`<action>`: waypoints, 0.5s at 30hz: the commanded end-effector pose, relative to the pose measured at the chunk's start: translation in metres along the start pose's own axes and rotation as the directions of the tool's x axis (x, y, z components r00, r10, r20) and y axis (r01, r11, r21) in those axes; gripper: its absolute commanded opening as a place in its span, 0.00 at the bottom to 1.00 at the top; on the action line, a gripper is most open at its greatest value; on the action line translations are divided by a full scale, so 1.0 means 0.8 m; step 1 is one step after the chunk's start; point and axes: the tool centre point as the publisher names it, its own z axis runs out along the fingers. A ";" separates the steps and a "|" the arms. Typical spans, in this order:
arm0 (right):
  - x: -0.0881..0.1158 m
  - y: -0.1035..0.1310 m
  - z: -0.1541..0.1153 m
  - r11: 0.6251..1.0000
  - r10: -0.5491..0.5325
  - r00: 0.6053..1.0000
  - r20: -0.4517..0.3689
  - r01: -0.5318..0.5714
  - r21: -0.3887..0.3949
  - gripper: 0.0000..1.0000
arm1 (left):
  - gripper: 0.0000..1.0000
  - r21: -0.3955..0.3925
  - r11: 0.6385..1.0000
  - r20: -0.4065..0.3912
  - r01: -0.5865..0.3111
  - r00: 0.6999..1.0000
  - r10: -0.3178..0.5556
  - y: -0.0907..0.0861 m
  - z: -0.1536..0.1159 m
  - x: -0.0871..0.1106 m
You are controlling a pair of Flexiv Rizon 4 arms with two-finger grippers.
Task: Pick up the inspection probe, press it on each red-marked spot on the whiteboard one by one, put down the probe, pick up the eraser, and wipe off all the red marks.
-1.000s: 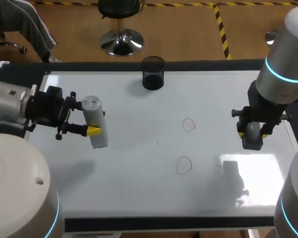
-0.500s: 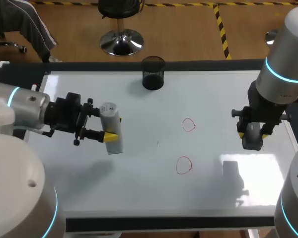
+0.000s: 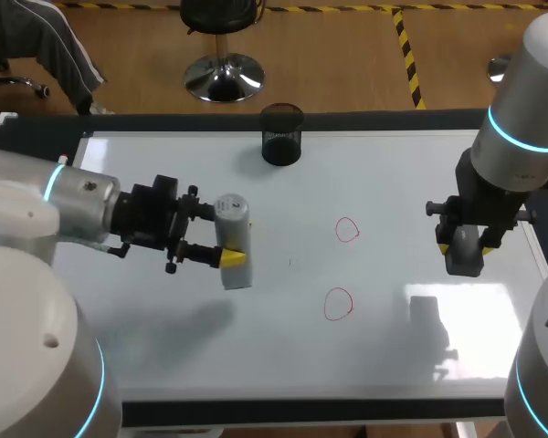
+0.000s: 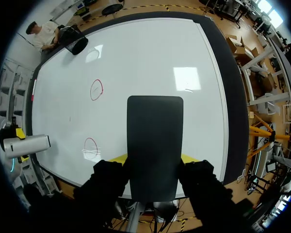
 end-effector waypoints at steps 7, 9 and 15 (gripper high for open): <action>-0.001 0.001 0.000 1.000 -0.001 1.000 -0.003 0.001 0.001 0.00 | 0.00 0.003 1.000 -0.013 -0.026 1.000 0.026 -0.015 0.036 0.009; -0.001 0.001 0.000 1.000 -0.001 1.000 -0.003 0.001 0.001 0.00 | 0.00 0.008 0.999 -0.027 -0.033 0.999 0.033 -0.016 0.042 0.008; -0.001 0.001 0.000 1.000 -0.001 1.000 -0.003 0.001 0.001 0.00 | 0.00 0.026 0.999 -0.048 -0.038 0.998 0.039 -0.015 0.059 0.006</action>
